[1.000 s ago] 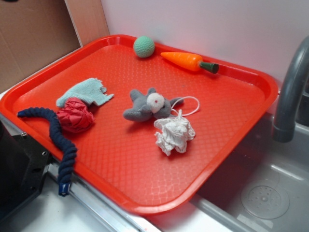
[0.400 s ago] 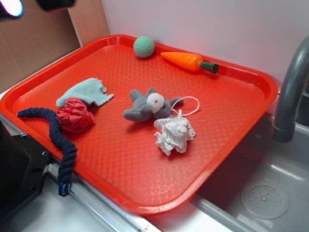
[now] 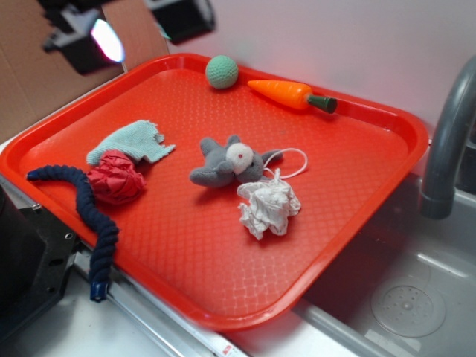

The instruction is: Grab the white paper.

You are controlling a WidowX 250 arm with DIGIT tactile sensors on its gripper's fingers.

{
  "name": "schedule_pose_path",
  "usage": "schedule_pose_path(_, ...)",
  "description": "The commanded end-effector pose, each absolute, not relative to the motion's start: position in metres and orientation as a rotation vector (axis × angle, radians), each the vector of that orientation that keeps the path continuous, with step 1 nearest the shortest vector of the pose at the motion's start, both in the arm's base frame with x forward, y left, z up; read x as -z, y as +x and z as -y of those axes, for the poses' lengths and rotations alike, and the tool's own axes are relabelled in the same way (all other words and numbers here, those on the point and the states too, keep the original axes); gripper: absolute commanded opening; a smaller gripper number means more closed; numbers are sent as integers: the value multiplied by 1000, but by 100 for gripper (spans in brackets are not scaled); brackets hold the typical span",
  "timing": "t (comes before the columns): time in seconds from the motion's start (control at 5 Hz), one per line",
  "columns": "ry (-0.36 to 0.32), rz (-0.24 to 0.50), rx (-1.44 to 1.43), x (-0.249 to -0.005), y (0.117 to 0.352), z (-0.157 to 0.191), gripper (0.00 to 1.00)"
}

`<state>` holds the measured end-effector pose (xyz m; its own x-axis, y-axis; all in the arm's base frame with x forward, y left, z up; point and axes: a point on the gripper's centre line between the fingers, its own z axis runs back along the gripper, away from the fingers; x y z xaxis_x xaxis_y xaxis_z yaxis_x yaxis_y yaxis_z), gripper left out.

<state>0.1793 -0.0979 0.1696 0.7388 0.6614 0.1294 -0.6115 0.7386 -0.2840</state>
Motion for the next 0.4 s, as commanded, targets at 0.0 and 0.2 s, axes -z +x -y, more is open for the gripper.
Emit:
schedule_pose_path(0.0, -165, 212, -713, -136, 207, 123, 100)
schedule_pose_path(0.2, -125, 214, -706, -110, 215, 134, 100)
